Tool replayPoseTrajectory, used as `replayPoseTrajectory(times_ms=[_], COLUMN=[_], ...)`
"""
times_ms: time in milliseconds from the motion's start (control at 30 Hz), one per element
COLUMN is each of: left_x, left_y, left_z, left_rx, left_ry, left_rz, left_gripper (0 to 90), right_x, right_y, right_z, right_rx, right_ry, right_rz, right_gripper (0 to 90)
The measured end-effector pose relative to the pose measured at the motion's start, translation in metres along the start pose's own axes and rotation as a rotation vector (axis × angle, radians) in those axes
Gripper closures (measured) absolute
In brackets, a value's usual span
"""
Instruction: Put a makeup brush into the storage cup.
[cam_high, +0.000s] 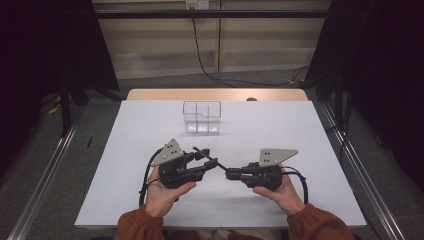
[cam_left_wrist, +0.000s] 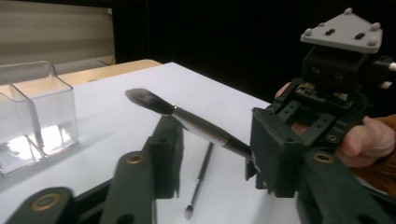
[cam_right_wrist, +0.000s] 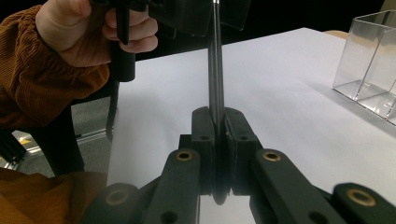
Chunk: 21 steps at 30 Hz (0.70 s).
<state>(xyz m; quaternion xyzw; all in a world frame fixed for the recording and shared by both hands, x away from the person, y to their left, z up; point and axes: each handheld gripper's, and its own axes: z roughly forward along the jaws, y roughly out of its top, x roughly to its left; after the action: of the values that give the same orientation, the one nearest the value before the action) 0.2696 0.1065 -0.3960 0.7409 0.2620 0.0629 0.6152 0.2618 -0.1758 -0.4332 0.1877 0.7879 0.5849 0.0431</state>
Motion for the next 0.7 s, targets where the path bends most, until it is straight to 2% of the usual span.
replayPoseTrajectory(times_ms=[167, 533, 700], left_x=[0.0010, 0.0041, 0.0038], left_y=[0.0009, 0.0026, 0.0041], left_z=[-0.0020, -0.0028, -0.0028], left_rx=[0.008, 0.015, 0.010], left_ry=[-0.014, -0.041, -0.049], left_rz=[-0.026, -0.065, -0.062], left_gripper=[62.7, 66.3, 70.4], right_x=[0.0009, 0.0017, 0.0017], right_y=[-0.0007, -0.0021, -0.0031], right_z=[0.0013, 0.0038, 0.0054], right_rx=[0.004, 0.013, 0.023], right_ry=[0.003, 0.014, 0.017], right_rz=[-0.006, -0.013, -0.016], right_gripper=[83.7, 83.7, 83.7])
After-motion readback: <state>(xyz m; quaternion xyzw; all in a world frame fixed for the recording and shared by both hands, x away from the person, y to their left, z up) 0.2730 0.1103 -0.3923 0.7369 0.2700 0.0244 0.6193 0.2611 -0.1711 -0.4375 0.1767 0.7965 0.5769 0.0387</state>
